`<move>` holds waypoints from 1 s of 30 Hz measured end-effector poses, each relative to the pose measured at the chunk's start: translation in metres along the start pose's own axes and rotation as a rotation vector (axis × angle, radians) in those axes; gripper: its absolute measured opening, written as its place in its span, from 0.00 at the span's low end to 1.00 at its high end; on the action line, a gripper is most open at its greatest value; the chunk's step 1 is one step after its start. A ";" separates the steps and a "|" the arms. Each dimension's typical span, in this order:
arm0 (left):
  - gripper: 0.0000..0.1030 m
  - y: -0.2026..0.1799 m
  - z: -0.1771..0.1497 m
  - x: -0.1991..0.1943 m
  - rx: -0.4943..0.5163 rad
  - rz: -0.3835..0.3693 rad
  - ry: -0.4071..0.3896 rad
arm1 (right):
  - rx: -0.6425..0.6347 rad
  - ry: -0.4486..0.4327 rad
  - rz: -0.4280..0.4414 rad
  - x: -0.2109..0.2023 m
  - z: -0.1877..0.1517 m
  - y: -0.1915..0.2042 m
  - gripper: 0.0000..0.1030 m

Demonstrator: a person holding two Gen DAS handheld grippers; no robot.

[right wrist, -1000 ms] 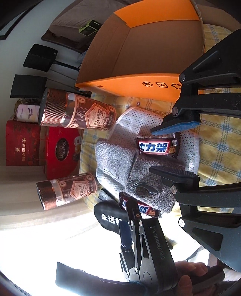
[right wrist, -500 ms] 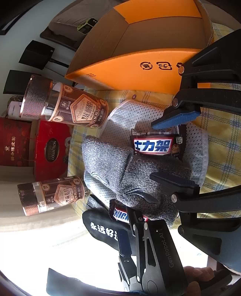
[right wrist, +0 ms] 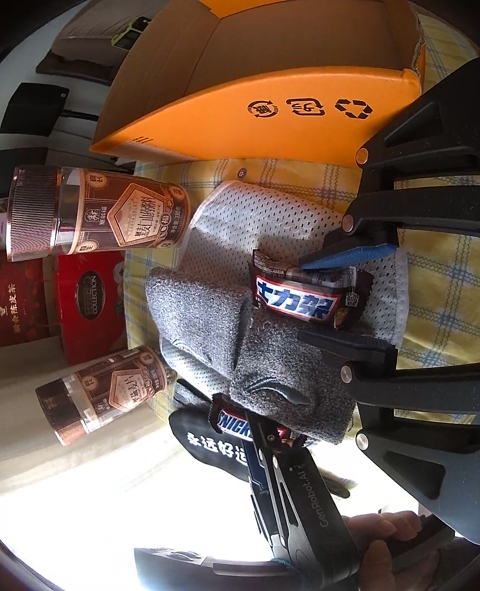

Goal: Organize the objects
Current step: 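Lift both candy bars and carry them over the orange box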

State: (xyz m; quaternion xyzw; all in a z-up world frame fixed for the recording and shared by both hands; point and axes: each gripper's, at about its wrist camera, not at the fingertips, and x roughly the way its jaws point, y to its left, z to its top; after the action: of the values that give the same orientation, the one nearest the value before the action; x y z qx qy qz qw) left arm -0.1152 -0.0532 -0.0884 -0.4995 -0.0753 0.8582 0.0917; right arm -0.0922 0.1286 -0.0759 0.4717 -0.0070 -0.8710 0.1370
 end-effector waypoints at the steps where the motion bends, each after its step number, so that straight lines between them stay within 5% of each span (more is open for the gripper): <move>1: 0.37 0.000 0.000 0.000 -0.002 0.006 0.001 | -0.002 -0.006 -0.021 0.000 -0.001 0.002 0.32; 7: 0.38 -0.009 -0.006 0.002 0.063 0.067 -0.006 | -0.123 -0.029 -0.193 0.012 -0.006 0.020 0.42; 12: 0.27 -0.004 -0.007 -0.003 0.049 0.079 -0.026 | -0.090 -0.036 -0.156 0.011 -0.003 0.013 0.31; 26: 0.26 0.000 -0.029 -0.056 -0.004 0.020 -0.109 | -0.033 -0.180 -0.065 -0.050 -0.005 0.015 0.29; 30: 0.26 -0.010 -0.011 -0.050 0.006 -0.028 -0.134 | -0.017 -0.224 -0.054 -0.074 -0.003 0.014 0.29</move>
State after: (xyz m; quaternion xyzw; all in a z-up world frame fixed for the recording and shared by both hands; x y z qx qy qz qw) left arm -0.0801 -0.0545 -0.0492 -0.4394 -0.0856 0.8886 0.0999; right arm -0.0482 0.1338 -0.0154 0.3704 -0.0020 -0.9216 0.1160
